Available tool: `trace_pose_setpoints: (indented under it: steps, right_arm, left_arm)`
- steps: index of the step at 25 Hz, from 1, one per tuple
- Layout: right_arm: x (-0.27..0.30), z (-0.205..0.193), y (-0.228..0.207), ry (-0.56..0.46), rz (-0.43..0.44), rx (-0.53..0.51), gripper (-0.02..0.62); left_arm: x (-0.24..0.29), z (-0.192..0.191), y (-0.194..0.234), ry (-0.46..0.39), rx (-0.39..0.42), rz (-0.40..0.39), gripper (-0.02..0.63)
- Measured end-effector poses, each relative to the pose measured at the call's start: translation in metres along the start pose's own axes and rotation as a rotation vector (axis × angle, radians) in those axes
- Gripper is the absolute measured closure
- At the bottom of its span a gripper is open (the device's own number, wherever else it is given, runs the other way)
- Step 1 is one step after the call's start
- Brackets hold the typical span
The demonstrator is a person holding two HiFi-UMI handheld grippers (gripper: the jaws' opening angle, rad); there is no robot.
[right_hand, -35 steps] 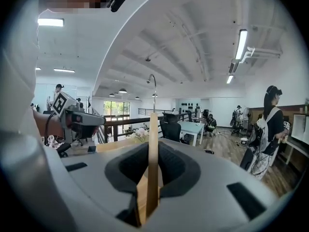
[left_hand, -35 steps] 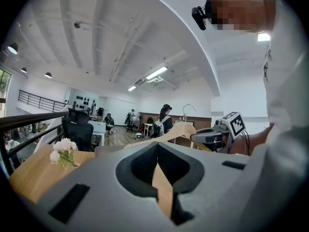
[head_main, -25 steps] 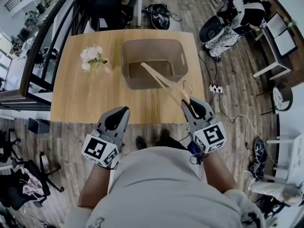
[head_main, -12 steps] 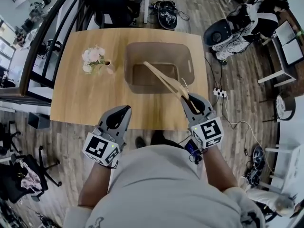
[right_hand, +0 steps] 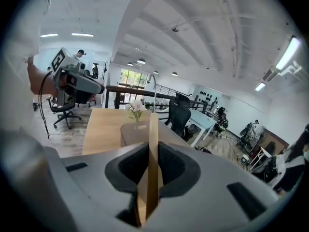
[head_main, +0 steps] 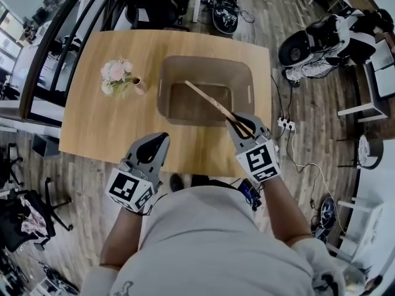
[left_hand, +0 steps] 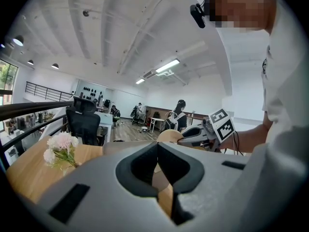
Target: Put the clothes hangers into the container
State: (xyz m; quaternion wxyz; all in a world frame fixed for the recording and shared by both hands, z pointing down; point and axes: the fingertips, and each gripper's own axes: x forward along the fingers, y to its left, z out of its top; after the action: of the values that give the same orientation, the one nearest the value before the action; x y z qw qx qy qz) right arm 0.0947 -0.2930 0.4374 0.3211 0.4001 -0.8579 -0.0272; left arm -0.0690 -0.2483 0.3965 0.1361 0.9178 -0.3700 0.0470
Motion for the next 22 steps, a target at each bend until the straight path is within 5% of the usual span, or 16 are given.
trace_pose_setpoints:
  steps: [12,22]
  right_arm:
    - [0.075,-0.032,0.002,0.179,0.096,-0.317,0.534]
    - [0.127,-0.06,0.014,0.264,0.179,-0.453,0.532]
  left_arm:
    - [0.034,-0.017,0.022,0.034,-0.056,0.052,0.6]
    - [0.051,-0.033,0.033,0.059,-0.082,0.069,0.6]
